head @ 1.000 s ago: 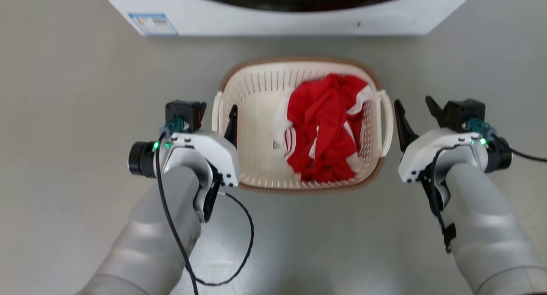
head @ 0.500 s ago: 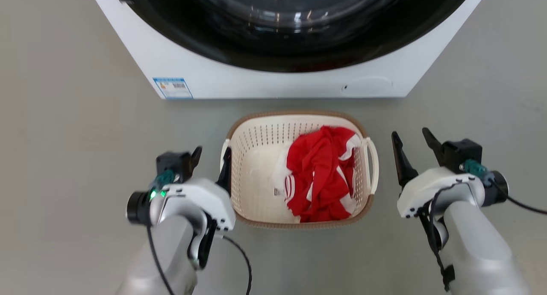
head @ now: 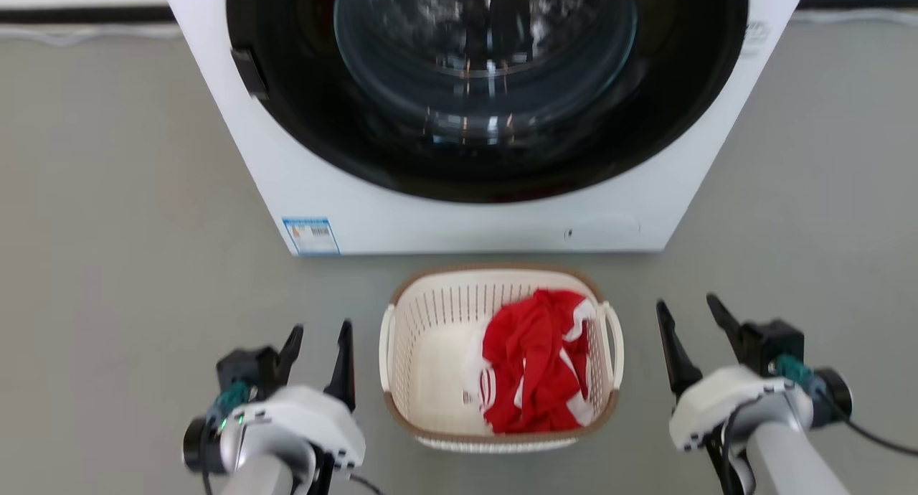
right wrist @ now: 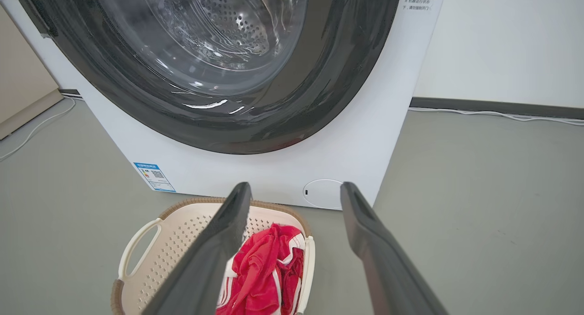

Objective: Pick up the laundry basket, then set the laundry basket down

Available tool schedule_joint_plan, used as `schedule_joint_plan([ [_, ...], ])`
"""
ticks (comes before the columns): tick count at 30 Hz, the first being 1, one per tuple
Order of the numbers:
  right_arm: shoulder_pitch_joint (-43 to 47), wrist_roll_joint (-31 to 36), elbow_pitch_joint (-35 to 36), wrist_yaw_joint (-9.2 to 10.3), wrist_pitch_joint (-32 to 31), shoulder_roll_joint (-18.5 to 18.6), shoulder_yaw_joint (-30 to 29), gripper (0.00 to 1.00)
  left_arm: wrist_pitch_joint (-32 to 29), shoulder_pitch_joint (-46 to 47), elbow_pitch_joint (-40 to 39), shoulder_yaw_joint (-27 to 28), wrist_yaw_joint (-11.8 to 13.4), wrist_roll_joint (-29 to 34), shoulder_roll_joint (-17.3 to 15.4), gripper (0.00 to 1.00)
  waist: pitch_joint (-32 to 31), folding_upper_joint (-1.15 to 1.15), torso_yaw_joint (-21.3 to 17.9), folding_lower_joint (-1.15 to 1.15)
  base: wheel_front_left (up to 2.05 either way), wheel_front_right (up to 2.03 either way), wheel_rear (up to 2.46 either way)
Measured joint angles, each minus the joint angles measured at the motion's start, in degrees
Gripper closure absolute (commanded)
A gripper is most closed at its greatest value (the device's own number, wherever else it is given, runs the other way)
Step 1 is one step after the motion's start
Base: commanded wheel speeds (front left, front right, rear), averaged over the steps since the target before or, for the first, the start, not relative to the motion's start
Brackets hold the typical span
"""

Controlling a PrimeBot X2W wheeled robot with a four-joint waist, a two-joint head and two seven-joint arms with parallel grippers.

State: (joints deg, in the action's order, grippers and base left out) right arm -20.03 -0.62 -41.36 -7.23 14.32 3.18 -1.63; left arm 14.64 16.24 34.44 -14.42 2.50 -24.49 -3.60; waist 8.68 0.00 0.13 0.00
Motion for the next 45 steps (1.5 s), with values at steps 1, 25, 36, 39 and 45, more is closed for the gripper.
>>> schedule_joint_plan([
  [1,0.93,-0.01,0.37,0.0,0.0,-0.02,-0.02,0.0,0.0,-1.05,-0.56,0.62,0.0,0.21,0.03,0.0,-0.91,0.0,0.0,0.0,0.0,0.0,0.0],
  [25,9.33,0.73,5.32,0.0,0.0,-0.21,-0.07,0.0,0.0,-12.23,-7.57,7.93,-1.07,3.9,0.62,0.0,-11.63,0.0,-0.77,0.0,0.0,0.0,0.0],
  [36,9.27,0.57,4.8,0.0,0.0,-0.22,0.65,0.0,0.0,-12.23,-6.92,8.62,-1.65,4.08,0.92,0.0,-11.9,0.0,-0.46,0.0,0.0,0.0,0.0],
  [39,9.69,0.56,4.07,0.01,-0.02,-0.33,0.7,1.0,-0.01,-12.5,-6.04,8.66,-2.0,4.12,1.04,1.0,-11.85,0.0,-0.44,0.0,0.0,0.0,0.0],
  [45,13.59,-0.49,1.36,0.01,-0.73,-0.69,0.42,1.0,-0.54,-15.66,-3.04,8.69,-2.01,3.23,1.62,1.0,-11.8,0.0,-0.42,0.0,0.0,0.0,0.0],
])
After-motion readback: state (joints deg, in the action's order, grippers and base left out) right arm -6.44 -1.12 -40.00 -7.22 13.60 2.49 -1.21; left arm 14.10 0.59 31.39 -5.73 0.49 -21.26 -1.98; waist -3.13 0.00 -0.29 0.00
